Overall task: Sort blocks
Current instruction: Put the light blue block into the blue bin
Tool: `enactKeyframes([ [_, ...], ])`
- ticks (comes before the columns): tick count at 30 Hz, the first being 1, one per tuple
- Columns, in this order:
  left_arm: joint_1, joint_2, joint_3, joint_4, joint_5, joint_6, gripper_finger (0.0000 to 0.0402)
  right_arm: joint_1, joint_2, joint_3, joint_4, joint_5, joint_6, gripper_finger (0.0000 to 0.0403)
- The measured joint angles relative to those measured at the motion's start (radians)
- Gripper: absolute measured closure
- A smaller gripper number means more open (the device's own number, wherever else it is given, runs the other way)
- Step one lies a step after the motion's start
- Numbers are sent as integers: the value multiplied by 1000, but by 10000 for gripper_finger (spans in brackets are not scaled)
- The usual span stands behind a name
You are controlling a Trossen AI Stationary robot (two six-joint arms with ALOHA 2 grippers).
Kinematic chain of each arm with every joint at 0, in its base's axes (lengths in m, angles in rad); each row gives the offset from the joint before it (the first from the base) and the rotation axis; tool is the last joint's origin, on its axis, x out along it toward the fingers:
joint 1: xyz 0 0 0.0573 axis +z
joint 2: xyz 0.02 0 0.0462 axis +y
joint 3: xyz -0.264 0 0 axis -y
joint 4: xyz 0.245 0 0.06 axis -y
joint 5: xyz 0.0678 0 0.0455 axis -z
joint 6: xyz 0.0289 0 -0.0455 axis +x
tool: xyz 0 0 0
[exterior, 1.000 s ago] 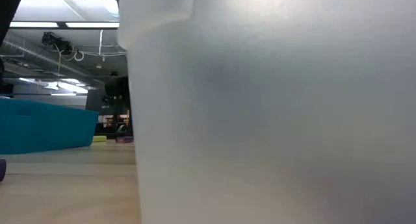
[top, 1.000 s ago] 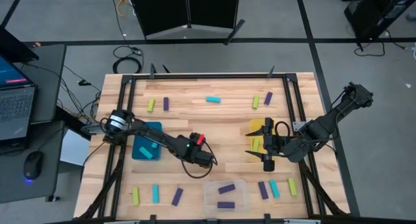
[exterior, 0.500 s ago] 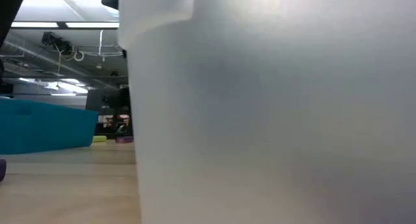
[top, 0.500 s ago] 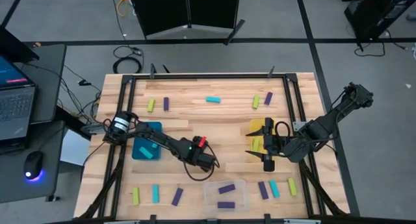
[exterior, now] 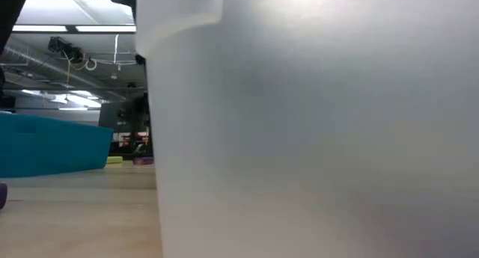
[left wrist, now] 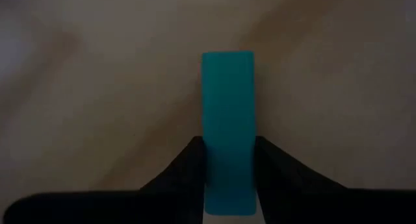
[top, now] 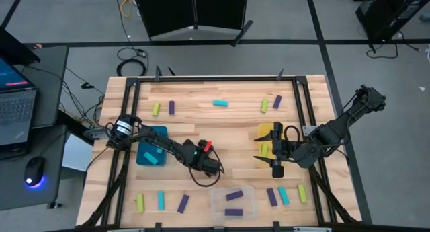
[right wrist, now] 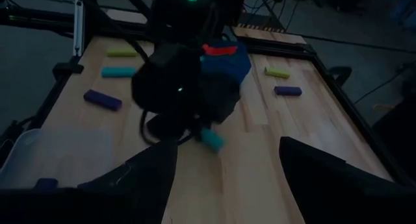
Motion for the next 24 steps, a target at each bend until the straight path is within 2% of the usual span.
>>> enactKeyframes([
  [6,-30,-146,3,-250,-139,-116,300,0,0,0,0,0,15,123],
  [9,-63,-229,3,-321,-207,-180,300,0,0,0,3,0,15,126],
  [12,-89,-313,6,-441,-232,-274,300,0,0,0,16,0,12,126],
  [17,-155,-358,4,-700,-187,-451,300,0,0,0,31,0,10,127],
  [24,-239,-377,-62,-755,-36,-581,300,0,8,0,39,-1,9,131],
])
